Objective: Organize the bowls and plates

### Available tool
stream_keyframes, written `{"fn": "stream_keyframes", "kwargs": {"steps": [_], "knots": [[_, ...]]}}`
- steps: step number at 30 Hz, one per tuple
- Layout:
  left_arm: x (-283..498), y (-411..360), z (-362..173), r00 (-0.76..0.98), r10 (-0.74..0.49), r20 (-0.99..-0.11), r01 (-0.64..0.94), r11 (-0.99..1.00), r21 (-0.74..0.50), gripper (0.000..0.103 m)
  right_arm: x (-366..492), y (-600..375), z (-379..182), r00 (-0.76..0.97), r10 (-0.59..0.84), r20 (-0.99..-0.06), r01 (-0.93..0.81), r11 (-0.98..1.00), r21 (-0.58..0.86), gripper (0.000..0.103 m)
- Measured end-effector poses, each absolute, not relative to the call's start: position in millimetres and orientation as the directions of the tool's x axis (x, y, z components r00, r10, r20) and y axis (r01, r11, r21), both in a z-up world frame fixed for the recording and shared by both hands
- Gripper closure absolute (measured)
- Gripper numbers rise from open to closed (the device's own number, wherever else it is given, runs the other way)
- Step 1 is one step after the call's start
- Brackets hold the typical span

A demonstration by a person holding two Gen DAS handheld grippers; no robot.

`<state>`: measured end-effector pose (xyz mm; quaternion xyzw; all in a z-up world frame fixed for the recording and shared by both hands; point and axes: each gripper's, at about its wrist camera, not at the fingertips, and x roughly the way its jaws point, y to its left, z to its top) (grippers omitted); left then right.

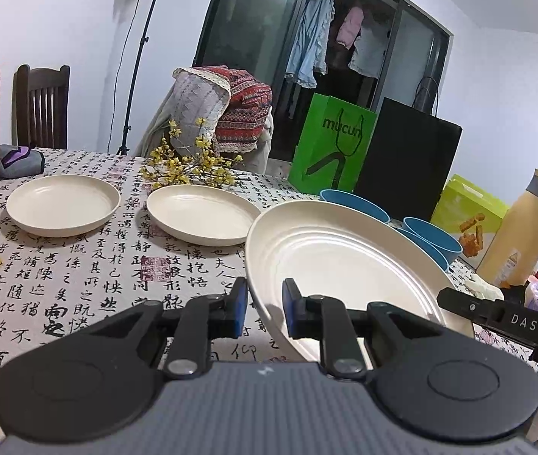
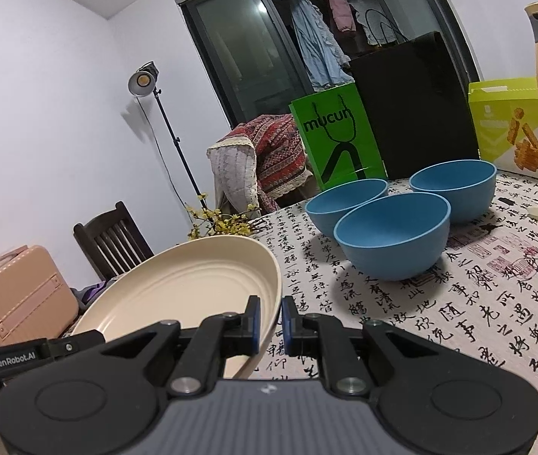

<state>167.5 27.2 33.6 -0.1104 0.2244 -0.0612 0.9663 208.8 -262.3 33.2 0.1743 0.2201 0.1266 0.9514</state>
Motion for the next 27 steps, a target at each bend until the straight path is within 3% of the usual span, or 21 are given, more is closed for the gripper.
{"fn": "stream_keyframes", "kwargs": {"steps": [27], "knots": [[172,3,12,0.86,-0.197,-0.471,0.107,0.972,-0.211,0.083,201,-287,10,0.863,0.282,-0.42,-0.109,0.914,0.39,0.092]]}}
